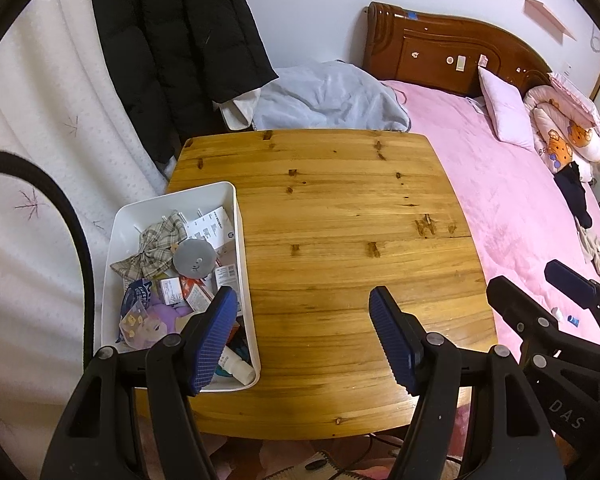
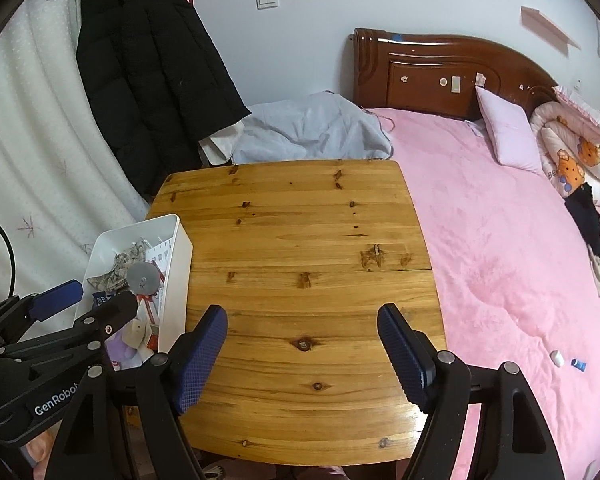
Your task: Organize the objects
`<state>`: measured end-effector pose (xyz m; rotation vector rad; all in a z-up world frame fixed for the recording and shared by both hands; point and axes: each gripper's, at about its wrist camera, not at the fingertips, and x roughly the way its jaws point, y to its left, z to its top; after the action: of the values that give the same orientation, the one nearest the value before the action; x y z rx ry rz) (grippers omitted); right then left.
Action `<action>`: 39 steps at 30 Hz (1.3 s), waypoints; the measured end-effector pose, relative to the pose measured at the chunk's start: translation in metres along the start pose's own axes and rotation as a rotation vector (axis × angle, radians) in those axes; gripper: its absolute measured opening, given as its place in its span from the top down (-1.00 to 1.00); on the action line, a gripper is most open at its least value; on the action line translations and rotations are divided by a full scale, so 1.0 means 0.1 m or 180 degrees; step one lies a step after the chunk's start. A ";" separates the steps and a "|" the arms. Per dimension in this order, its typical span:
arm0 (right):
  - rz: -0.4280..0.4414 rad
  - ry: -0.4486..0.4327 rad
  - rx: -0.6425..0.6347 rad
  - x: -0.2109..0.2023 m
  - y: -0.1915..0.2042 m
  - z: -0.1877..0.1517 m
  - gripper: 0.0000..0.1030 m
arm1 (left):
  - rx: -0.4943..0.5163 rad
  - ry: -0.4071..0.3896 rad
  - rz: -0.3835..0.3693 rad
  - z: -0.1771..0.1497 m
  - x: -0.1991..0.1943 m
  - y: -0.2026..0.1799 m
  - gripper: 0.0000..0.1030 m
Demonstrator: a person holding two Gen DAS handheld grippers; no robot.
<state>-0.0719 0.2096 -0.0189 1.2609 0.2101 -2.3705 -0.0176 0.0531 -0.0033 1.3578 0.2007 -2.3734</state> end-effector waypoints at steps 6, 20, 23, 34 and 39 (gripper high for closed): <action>0.0020 0.0008 -0.0021 0.01 -0.05 0.00 -0.52 | 0.0007 -0.0005 0.0009 -0.01 0.00 -0.02 -0.40; 0.0034 0.0035 -0.0011 0.03 -0.12 0.01 -0.52 | 0.0061 0.0017 0.0025 0.05 0.00 -0.04 -0.40; 0.0040 0.0045 -0.0009 0.03 -0.13 0.02 -0.52 | 0.0074 0.0020 0.0024 0.06 0.01 -0.04 -0.40; 0.0051 0.0081 -0.0001 0.06 -0.13 0.02 -0.52 | 0.0104 0.0032 0.0020 0.08 0.02 -0.05 -0.40; 0.0049 0.0095 0.0016 0.08 -0.11 0.01 -0.52 | 0.0102 0.0048 0.0018 0.08 0.03 -0.03 -0.40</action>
<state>-0.0819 0.2165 -0.0256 1.2965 0.2031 -2.3419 -0.0266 0.0523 -0.0017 1.3895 0.1634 -2.3720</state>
